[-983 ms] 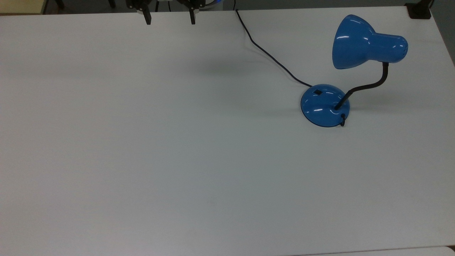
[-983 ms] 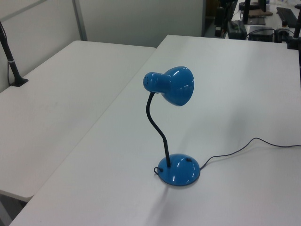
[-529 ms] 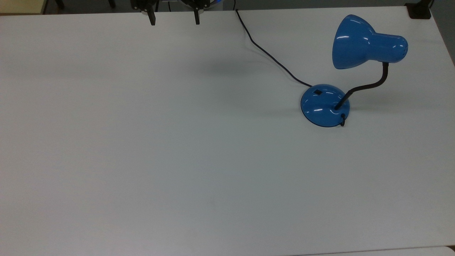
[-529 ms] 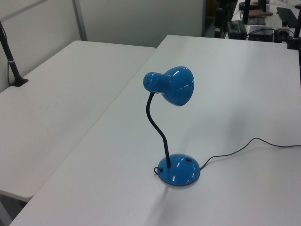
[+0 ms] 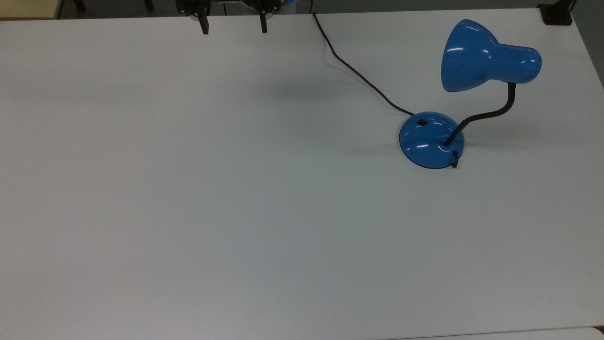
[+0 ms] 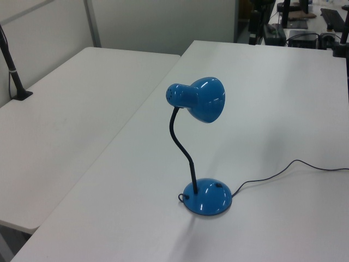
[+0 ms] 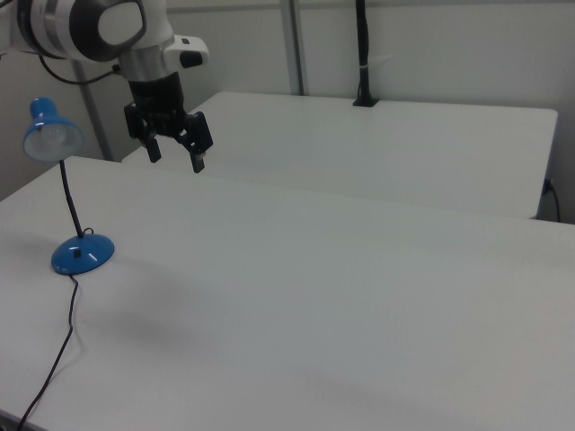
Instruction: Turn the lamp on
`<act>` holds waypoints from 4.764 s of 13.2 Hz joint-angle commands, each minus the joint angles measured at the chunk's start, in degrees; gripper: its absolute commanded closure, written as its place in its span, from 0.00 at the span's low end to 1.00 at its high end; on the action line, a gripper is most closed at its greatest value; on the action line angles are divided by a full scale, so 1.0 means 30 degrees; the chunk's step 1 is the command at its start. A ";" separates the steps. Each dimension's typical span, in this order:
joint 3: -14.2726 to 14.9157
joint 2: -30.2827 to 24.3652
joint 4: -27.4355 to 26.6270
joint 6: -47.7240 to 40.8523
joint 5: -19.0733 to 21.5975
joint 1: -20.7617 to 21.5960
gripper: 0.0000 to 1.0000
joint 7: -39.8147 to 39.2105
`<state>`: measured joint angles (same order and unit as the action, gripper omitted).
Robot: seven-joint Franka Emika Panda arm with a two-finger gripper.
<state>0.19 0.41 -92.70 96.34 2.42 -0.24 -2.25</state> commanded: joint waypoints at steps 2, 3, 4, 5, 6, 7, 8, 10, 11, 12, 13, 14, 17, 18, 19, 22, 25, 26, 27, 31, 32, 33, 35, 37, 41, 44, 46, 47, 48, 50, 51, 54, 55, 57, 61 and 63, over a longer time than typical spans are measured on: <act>-0.0006 -0.0340 -0.0419 -0.0297 -0.0192 0.0168 0.00 0.0164; -0.0035 -0.0312 -0.0449 -0.0327 -0.0192 0.0168 0.00 -0.0504; -0.0094 -0.0282 -0.0623 -0.0704 -0.0163 0.0197 0.00 -0.2222; -0.0210 -0.0282 -0.0712 -0.1027 -0.0163 0.0198 0.00 -0.3689; -0.0472 -0.0195 -0.0828 -0.1320 -0.0192 0.0198 0.00 -0.4922; -0.0823 -0.0107 -0.0830 -0.1468 -0.0221 0.0198 0.00 -0.5312; -0.1378 0.0068 -0.0830 -0.1759 -0.0366 0.0198 0.00 -0.5025; -0.1965 0.0215 -0.1294 -0.2229 -0.0513 0.0488 0.01 -0.4876; -0.2056 0.0332 -0.1443 -0.2260 -0.0601 0.0926 0.16 -0.4876; -0.2057 0.0681 -0.1474 -0.2347 -0.0515 0.1597 0.40 -0.4673; -0.2086 0.1033 -0.1474 -0.2232 -0.0398 0.2126 0.62 -0.2873; -0.2086 0.1471 -0.1474 -0.1999 -0.0368 0.2943 0.77 -0.0012; -0.2086 0.2001 -0.1503 -0.0772 0.0331 0.3975 0.93 0.5450; -0.2086 0.2061 -0.1765 -0.0157 0.1379 0.4238 1.00 0.6887; -0.2086 0.2062 -0.2173 0.0864 0.2753 0.4328 1.00 0.8119; -0.2144 0.2294 -0.3666 0.3939 0.4404 0.4910 1.00 1.0118; -0.2552 0.2880 -0.5571 0.8306 0.5109 0.5881 1.00 1.1733; -0.2700 0.3230 -0.5750 0.8867 0.5720 0.5939 1.00 1.1996; -0.2731 0.3697 -0.5752 0.9307 0.6248 0.6027 1.00 1.2144; -0.2760 0.4755 -0.5781 1.1563 0.7190 0.6642 1.00 1.3344; -0.2760 0.4989 -0.5781 1.2061 0.7249 0.6672 1.00 1.3521; -0.2789 0.5223 -0.5781 1.2588 0.7249 0.6730 1.00 1.3812; -0.2877 0.5518 -0.5752 1.2943 0.7278 0.6731 1.00 1.4135; -0.3197 0.5810 -0.5752 1.3614 0.7279 0.6731 1.00 1.4196; -0.3434 0.6308 -0.5752 1.4321 0.7279 0.6789 1.00 1.4460; -0.3434 0.6601 -0.5635 1.4380 0.7308 0.7111 1.00 1.4489; -0.3434 0.6690 -0.5634 1.4874 0.7308 0.7199 1.00 1.4547; -0.3434 0.6719 -0.5750 1.5603 0.7308 0.7345 1.00 1.4606; -0.3434 0.6981 -0.5665 1.5872 0.7308 0.7375 1.00 1.4954; -0.3434 0.7071 -0.5605 1.6078 0.7308 0.7375 1.00 1.5045; -0.3434 0.7129 -0.5634 1.6253 0.7308 0.7404 1.00 1.5017; -0.3434 0.7014 -0.5634 1.5994 0.7279 0.7318 1.00 1.4958; -0.3434 0.6839 -0.5634 1.5266 0.7221 0.7230 1.00 1.4900; -0.3405 0.6022 -0.5488 1.1881 0.6812 0.6589 1.00 1.4550; -0.3405 0.4235 -0.5314 0.6840 0.5993 0.4862 1.00 1.3236; -0.3346 0.3181 -0.5079 0.3059 0.4737 0.3399 0.85 1.2151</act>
<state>-10.11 14.37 -107.84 115.87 20.16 13.94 38.28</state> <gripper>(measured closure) 0.960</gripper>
